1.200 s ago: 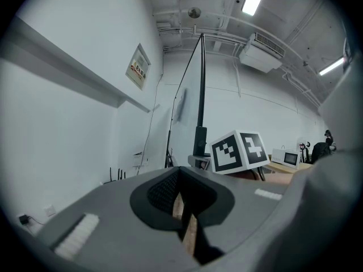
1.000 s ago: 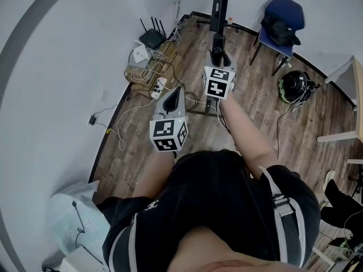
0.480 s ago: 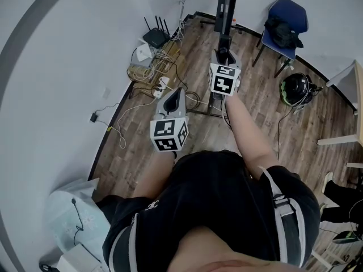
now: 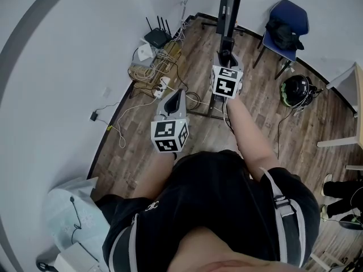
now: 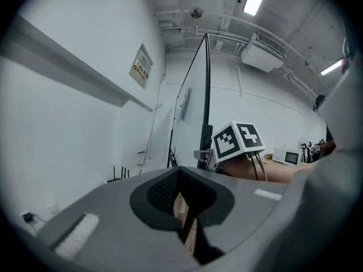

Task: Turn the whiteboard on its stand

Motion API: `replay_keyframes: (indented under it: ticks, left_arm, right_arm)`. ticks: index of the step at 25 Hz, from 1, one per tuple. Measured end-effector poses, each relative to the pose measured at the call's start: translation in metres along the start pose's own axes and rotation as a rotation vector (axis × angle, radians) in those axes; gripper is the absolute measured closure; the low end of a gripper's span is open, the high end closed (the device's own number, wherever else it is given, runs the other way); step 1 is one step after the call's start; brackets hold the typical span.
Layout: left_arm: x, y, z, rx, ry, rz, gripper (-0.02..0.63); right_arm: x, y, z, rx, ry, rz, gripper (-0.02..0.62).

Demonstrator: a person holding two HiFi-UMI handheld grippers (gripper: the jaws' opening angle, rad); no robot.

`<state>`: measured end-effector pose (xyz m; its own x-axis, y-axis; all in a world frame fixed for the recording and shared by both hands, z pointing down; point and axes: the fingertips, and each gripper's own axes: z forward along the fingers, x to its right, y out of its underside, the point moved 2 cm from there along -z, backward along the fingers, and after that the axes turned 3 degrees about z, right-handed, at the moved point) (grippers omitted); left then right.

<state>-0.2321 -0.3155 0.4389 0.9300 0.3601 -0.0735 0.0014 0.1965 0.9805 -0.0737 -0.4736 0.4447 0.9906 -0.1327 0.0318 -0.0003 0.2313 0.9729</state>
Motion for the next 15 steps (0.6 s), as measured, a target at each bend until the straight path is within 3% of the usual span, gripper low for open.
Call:
replay_keyframes:
  ticks: [9,15]
  left_arm:
    - [0.004,-0.005,-0.014,0.014,-0.051,0.000,0.598]
    - [0.045,0.004,-0.022,-0.001,-0.049,-0.004,0.598]
  right_arm:
    - [-0.002,0.009,-0.031,0.016,-0.006,-0.012,0.410]
    - [0.003,0.016,-0.068,0.028,-0.042,-0.021,0.410]
